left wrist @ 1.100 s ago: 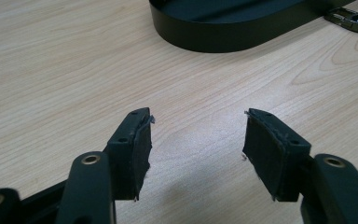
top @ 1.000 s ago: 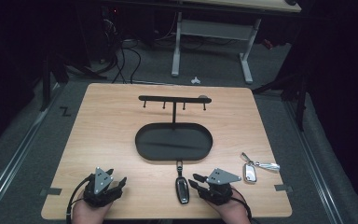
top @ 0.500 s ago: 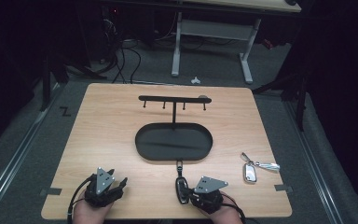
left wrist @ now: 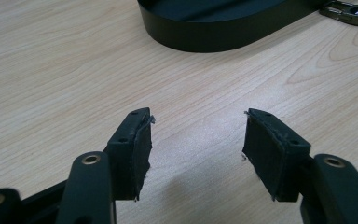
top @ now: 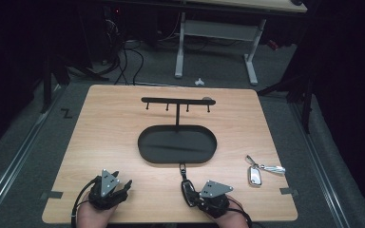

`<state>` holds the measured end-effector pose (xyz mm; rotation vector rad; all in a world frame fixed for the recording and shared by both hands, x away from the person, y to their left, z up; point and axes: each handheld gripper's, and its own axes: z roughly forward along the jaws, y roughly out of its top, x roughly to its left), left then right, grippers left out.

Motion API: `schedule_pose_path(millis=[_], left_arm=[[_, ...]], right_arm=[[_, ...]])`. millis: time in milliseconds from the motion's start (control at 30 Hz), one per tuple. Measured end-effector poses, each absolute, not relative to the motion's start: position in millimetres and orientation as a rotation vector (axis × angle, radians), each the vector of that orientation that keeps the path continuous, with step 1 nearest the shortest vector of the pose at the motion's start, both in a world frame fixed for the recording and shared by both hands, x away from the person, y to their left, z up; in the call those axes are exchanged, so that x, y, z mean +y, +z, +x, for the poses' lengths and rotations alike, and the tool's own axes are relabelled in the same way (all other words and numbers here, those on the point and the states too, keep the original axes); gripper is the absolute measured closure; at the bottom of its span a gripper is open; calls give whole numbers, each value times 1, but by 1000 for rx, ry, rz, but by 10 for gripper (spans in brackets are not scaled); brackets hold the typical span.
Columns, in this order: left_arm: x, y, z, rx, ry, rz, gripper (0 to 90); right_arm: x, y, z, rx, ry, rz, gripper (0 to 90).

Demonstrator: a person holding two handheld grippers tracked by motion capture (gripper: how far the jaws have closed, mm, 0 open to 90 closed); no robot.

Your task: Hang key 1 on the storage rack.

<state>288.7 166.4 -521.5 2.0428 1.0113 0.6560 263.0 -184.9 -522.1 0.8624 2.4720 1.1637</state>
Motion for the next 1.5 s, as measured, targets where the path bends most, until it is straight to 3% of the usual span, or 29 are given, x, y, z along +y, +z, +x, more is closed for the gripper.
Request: schedule_pose_path(millis=[733, 1500], left_arm=[[167, -521, 289, 1011, 655, 2040, 416], [154, -518, 295, 948, 648, 2025, 411]], right_arm=[[-227, -521, 283, 2337, 1104, 1028, 860], [-244, -521, 272, 2332, 1121, 1052, 861]])
